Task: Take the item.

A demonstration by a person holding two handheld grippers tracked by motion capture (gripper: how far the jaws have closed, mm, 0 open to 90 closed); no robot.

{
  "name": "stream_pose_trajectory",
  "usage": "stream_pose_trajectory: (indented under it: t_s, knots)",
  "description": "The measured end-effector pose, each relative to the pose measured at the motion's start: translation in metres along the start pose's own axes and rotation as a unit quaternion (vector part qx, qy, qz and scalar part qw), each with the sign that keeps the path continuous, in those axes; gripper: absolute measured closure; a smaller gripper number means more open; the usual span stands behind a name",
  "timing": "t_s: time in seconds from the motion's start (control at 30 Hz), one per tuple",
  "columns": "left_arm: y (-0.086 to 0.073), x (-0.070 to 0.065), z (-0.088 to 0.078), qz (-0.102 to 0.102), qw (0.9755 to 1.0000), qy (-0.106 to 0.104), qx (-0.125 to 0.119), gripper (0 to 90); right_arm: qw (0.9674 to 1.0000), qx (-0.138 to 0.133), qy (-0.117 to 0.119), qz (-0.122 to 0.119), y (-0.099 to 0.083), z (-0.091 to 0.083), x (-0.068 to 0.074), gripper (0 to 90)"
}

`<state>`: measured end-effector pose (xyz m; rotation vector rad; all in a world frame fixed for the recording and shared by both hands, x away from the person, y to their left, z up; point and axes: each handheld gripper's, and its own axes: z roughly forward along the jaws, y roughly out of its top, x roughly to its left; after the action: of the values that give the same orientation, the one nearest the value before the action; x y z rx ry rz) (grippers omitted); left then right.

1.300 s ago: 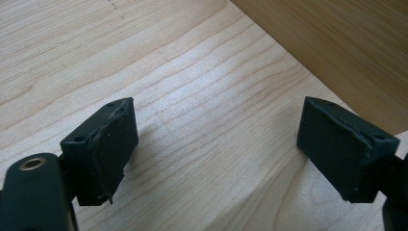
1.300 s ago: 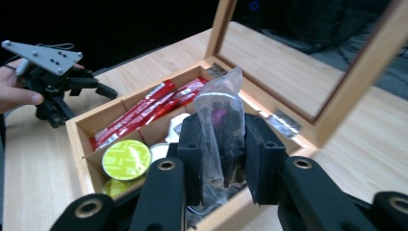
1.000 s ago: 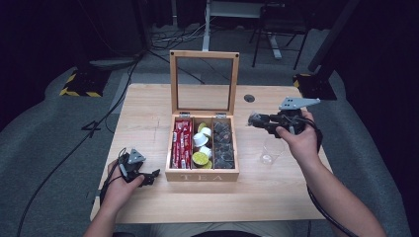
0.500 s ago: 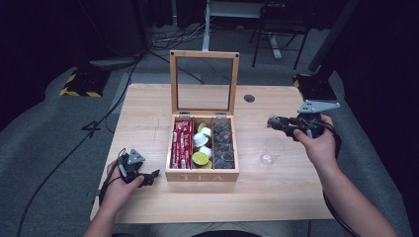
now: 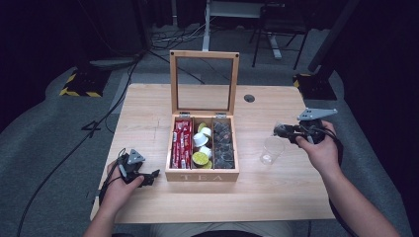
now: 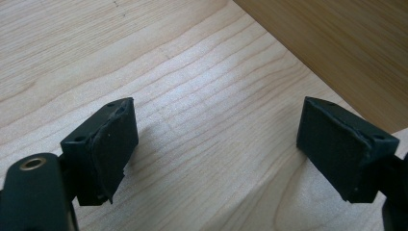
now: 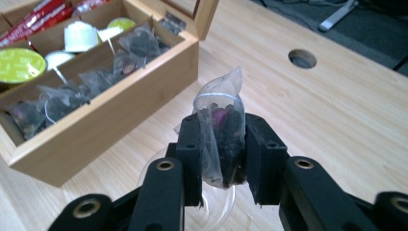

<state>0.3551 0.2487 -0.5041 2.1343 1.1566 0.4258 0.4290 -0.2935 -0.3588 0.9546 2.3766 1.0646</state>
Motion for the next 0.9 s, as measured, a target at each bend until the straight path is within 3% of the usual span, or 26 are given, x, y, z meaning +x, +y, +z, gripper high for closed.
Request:
stream_pose_trajectory:
  t_s: [0.47, 0.9]
  knots:
    - [0.0, 0.0, 0.0, -0.001, 1.0, 0.0, -0.001, 14.8, 0.9978, 0.061, 0.009, -0.025, -0.016, 0.016, 0.01, 70.0]
    - [0.0, 0.0, 0.0, 0.0, 1.0, 0.001, -0.001, 14.7, 0.9941, 0.095, 0.001, -0.053, -0.017, 0.025, 0.019, 69.1]
